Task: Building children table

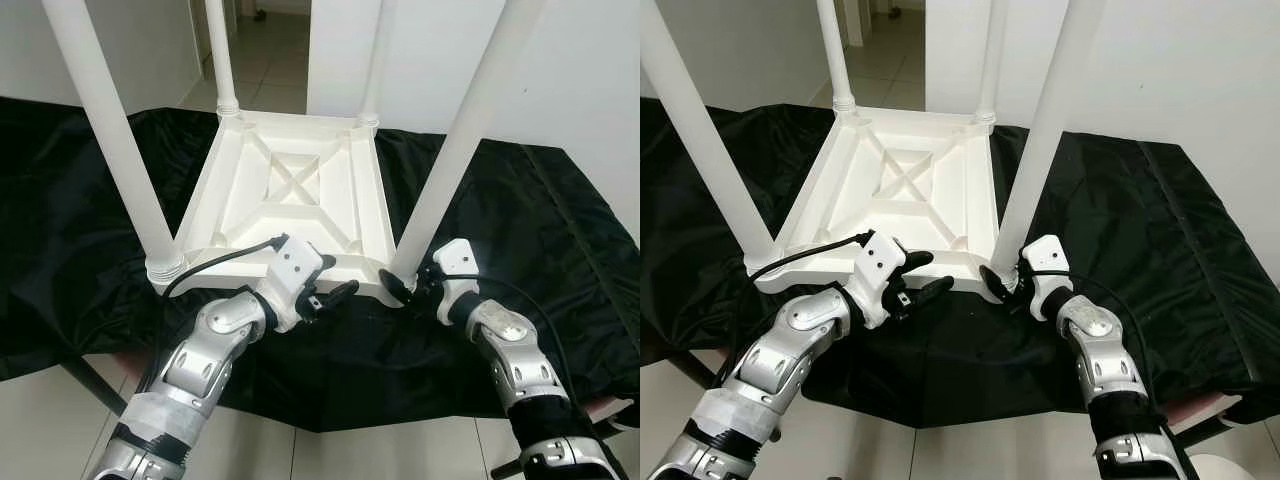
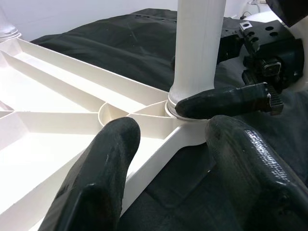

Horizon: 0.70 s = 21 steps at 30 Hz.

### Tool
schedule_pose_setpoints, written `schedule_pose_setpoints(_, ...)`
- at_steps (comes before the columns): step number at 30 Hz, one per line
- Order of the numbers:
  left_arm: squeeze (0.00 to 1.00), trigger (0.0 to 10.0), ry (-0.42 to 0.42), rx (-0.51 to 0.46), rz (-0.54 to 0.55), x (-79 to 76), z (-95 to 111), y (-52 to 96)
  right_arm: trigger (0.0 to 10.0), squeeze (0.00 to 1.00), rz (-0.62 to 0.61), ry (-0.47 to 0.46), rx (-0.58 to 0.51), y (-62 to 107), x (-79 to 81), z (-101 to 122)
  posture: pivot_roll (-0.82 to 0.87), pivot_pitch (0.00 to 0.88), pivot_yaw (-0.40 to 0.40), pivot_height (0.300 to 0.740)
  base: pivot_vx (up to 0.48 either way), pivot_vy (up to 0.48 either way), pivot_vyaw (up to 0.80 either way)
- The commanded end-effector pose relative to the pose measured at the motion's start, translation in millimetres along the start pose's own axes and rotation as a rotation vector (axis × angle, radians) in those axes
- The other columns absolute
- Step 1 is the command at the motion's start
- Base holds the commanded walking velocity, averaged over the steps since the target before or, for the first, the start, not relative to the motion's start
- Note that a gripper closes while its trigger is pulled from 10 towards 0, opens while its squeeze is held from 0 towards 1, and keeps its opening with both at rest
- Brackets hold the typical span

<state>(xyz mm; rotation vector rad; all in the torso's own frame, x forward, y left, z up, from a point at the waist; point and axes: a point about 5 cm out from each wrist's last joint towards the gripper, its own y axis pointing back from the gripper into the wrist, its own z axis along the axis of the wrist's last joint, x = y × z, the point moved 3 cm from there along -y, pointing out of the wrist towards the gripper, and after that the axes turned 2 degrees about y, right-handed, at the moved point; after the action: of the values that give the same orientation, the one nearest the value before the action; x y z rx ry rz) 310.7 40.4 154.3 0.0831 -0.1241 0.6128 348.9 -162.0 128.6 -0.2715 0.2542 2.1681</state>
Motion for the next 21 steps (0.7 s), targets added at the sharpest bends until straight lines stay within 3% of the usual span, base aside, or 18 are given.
schedule_pose_setpoints(1, 0.00, 10.0, -0.005, -0.002, -0.047, -3.6, 1.7, 1.0, 10.0, 0.00, 0.062, 0.024, -0.010, -2.2, -0.1, 2.7, 0.07, 0.000, -0.013, 0.740, 0.000, 0.000, 0.00)
schedule_pose_setpoints(14, 0.00, 10.0, -0.004, -0.018, -0.024, 0.1, 5.8, -1.1, 10.0, 0.00, 0.137, 0.114, 0.000, -10.9, -4.6, 5.4, 0.08, 0.000, -0.030, 0.740, 0.000, 0.000, 0.00)
schedule_pose_setpoints(15, 0.00, 10.0, -0.004, -0.019, -0.022, 0.7, 6.1, -1.4, 3.8, 0.00, 0.140, 0.108, 0.004, -11.0, -4.6, 4.4, 0.08, 0.000, -0.030, 0.740, 0.000, 0.000, 0.00)
schedule_pose_setpoints(16, 0.00, 10.0, -0.004, -0.019, -0.022, 0.7, 6.1, -1.4, 3.8, 0.00, 0.140, 0.108, 0.004, -11.0, -4.6, 4.4, 0.08, 0.000, -0.030, 0.740, 0.000, 0.000, 0.00)
schedule_pose_setpoints(18, 0.00, 10.0, -0.004, -0.021, -0.019, 1.0, 6.6, -1.5, 0.0, 0.00, 0.149, 0.103, 0.003, -10.4, -4.9, 2.6, 0.08, 0.000, -0.034, 0.740, 0.000, 0.000, 0.00)
schedule_pose_setpoints(21, 0.00, 10.0, -0.004, -0.021, -0.018, 1.3, 6.6, -1.5, 0.0, 0.00, 0.151, 0.097, 0.002, -10.0, -4.8, 1.7, 0.08, 0.000, -0.034, 0.740, 0.000, 0.000, 0.00)
